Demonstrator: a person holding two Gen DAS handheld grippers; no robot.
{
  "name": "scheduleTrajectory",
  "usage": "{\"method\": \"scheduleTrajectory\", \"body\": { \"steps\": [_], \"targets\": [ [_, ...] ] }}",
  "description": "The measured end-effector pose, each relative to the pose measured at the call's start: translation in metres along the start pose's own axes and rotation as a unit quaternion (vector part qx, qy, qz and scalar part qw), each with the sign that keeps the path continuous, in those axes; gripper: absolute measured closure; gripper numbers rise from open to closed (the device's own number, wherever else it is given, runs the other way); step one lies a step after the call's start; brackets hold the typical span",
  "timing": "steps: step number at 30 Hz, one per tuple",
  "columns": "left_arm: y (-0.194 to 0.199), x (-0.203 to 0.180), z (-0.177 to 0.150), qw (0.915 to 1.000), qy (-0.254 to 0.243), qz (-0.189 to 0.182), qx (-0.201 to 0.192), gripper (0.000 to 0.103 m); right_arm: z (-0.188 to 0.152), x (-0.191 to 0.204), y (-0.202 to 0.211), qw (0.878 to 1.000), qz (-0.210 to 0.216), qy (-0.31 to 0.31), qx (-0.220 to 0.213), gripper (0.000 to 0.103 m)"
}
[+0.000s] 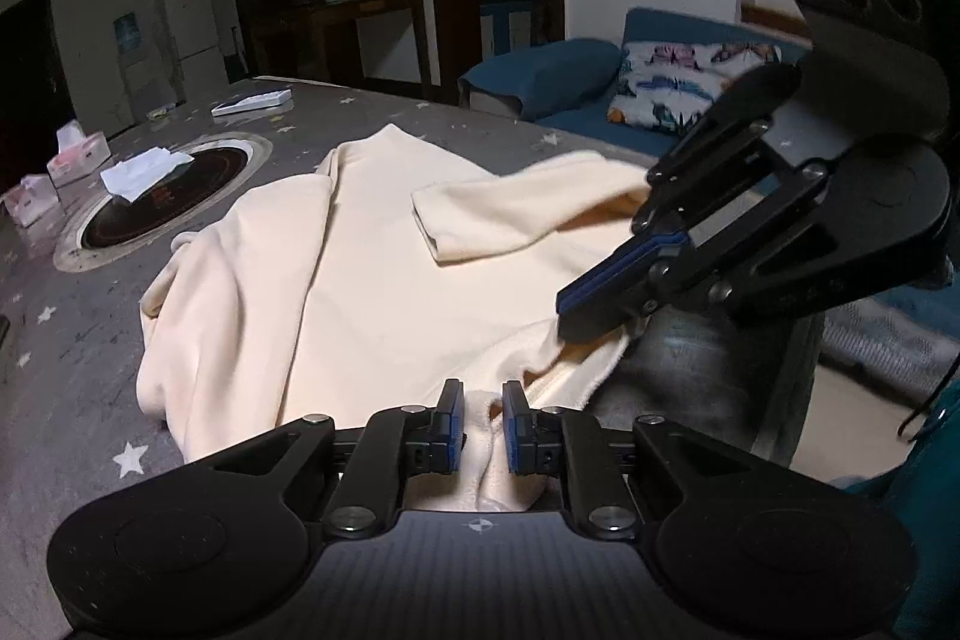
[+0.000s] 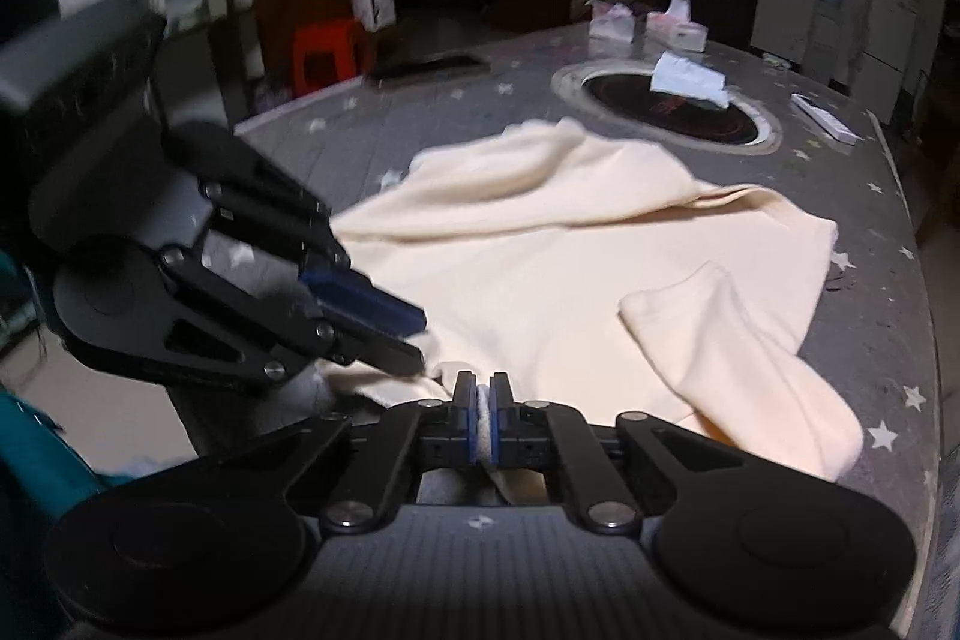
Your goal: Fold clothes
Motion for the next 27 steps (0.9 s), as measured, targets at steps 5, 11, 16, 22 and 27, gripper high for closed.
{"method": "scheduleTrajectory", "body": {
  "steps": [5,11,16,22,27],
  "targets": [
    [0.006,0.014,0.008,0.9991,0.04,0.002,-0.013,0.088,-0.009,0.002,-0.001,0.999,0.023,0.01,0.025,0.1],
    [-0.011,0.023,0.021,0.9979,0.063,0.006,-0.013,0.088,-0.005,-0.013,-0.002,1.0,-0.002,-0.005,0.015,0.096],
    [-0.032,0.023,0.021,0.9977,0.068,-0.001,0.007,0.088,0.002,-0.028,0.001,0.999,-0.027,-0.024,-0.003,0.093],
    [-0.032,0.015,0.01,0.9976,0.067,-0.007,0.016,0.088,0.011,-0.045,-0.011,0.996,-0.079,-0.025,-0.02,0.07],
    [-0.031,0.014,0.009,0.9969,0.077,-0.005,0.016,0.088,0.017,-0.045,-0.038,0.994,-0.105,0.012,-0.019,0.064]
  ]
}}
Point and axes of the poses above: each gripper's, at about its wrist camera, not at the fingertips, and y roughly against the way its jaws point, x to its left, z to its top, the point moved 1 cm from there along -y, roughly the way its jaws point
